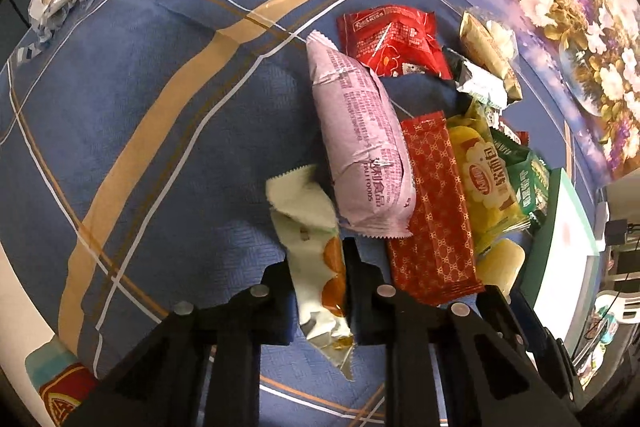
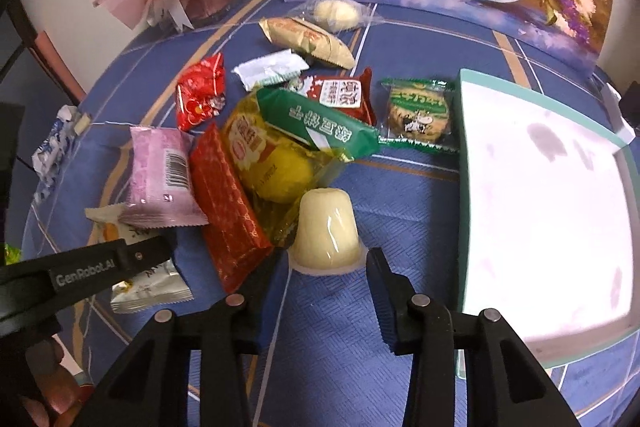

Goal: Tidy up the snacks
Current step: 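Grasp the yellow jelly cup with the right tool while the left tool grasps the white-orange pastry pack, then carry the jelly cup with the right tool while the left tool carries the pastry pack to the tray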

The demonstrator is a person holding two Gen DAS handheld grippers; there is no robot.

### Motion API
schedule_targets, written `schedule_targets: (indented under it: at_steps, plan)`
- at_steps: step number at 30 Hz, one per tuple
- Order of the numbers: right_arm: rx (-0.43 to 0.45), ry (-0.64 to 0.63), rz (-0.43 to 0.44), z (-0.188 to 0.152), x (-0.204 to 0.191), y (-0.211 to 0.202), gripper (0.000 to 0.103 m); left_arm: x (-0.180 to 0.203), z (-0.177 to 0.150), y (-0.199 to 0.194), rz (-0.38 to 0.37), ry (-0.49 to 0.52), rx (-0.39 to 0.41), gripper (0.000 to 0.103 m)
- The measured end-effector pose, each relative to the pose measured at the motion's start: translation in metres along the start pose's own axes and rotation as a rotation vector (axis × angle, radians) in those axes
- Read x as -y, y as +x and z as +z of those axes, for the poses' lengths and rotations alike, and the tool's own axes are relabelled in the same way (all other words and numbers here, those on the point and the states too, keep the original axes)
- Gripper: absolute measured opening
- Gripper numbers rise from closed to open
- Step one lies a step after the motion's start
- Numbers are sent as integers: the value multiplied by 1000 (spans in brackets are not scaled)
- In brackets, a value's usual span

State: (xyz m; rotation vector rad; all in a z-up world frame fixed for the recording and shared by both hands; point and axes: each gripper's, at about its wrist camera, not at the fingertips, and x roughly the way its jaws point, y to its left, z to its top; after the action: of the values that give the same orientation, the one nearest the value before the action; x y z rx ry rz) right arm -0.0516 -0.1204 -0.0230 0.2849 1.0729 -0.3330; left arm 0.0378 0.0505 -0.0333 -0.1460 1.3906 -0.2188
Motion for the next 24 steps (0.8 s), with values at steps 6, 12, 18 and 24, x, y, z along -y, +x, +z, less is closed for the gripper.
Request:
schedule_targets:
  at_steps: [6, 12, 18, 24]
  plan:
    - [-5, 14, 5, 1, 4, 0, 39, -12, 4, 0, -25, -22, -19, 19]
    - [-43, 49, 33, -1, 10, 17, 30, -12, 6, 14, -18, -23, -30, 19]
    - [-87, 146, 116, -2, 29, 30, 29, 3, 7, 31, 13, 6, -41, 21]
    - [-69, 159, 132, 0, 32, 27, 30, 13, 4, 38, 32, 39, -46, 21]
